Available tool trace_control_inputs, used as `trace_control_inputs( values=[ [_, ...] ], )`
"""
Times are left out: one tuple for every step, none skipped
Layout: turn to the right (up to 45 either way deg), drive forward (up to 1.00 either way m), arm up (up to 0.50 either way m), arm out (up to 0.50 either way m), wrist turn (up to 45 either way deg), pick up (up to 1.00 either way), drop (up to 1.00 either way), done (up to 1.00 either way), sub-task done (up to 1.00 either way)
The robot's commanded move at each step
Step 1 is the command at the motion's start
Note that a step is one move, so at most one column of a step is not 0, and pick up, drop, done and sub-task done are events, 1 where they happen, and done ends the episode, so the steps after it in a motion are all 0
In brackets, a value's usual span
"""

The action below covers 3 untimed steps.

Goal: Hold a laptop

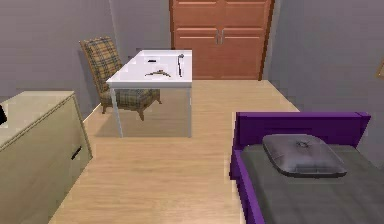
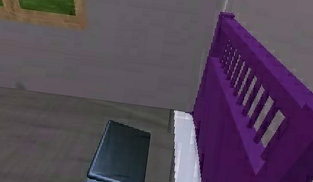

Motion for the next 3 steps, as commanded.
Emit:
trace_control_inputs(
  values=[
    [0.0, 0.00, 0.00, 0.00, 0.0, 1.00, 0.00, 0.00, 0.00],
    [0.0, 0.00, 0.10, 0.00, 0.0, 0.00, 0.00, 0.00, 0.00],
    [0.0, 0.00, 0.00, 0.00, 0.0, 0.00, 0.00, 1.00, 0.00]
  ],
)
